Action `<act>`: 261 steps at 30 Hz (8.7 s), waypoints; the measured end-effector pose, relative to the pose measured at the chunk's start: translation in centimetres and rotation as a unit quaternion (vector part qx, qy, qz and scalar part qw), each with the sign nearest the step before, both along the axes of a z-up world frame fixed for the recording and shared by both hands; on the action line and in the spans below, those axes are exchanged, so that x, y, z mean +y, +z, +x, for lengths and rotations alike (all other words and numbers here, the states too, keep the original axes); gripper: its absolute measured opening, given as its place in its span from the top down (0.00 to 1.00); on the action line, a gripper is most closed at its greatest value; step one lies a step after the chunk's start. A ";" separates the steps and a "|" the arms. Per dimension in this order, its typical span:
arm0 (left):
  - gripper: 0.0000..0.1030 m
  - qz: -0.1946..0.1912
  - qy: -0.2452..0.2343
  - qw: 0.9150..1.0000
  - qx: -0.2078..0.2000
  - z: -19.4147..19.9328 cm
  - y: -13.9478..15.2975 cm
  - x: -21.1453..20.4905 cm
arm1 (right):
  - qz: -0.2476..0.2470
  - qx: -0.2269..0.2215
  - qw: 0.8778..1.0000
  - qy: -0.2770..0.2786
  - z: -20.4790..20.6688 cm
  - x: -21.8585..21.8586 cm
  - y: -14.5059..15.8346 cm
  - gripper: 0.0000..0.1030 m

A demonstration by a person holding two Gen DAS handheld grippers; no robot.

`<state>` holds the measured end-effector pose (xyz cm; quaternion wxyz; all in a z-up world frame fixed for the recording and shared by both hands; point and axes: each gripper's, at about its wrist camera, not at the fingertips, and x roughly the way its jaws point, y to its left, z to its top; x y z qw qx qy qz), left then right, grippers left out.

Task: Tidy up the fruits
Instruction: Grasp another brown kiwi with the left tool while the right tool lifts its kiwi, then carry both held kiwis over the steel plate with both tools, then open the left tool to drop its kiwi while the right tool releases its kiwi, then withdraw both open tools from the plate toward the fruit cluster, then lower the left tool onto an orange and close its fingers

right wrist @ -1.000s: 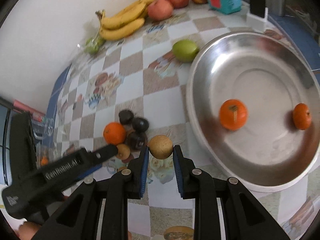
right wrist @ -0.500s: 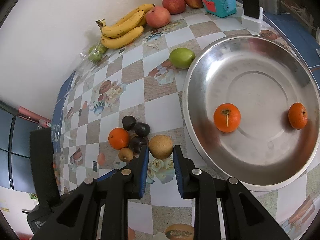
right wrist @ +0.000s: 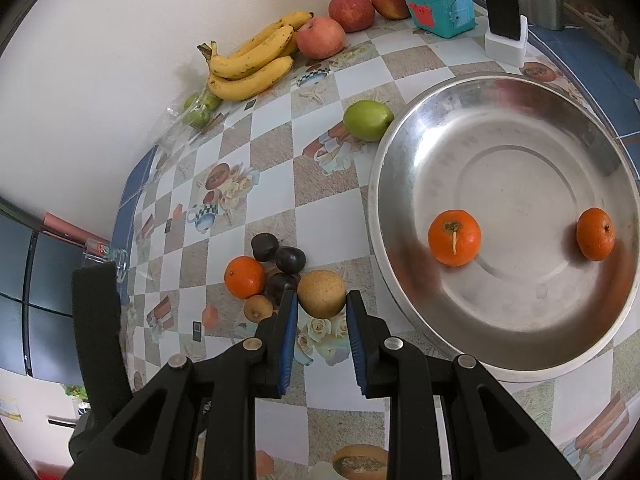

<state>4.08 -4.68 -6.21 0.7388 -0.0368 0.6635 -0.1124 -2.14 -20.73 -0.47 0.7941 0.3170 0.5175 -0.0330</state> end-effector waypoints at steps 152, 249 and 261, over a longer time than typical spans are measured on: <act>0.37 0.048 0.021 0.994 -0.092 1.1 3.0 -2.6 | -0.170 0.045 0.984 -0.036 -1.0 -6.6 0.0 0.39; 0.10 0.018 0.106 0.991 -0.079 5.6 2.8 6.9 | -0.106 0.002 0.993 0.061 4.6 4.7 -0.2 0.34; 0.21 -0.028 0.039 0.998 -0.045 5.4 1.6 3.2 | -0.072 0.022 0.994 0.077 4.8 5.1 -1.9 0.46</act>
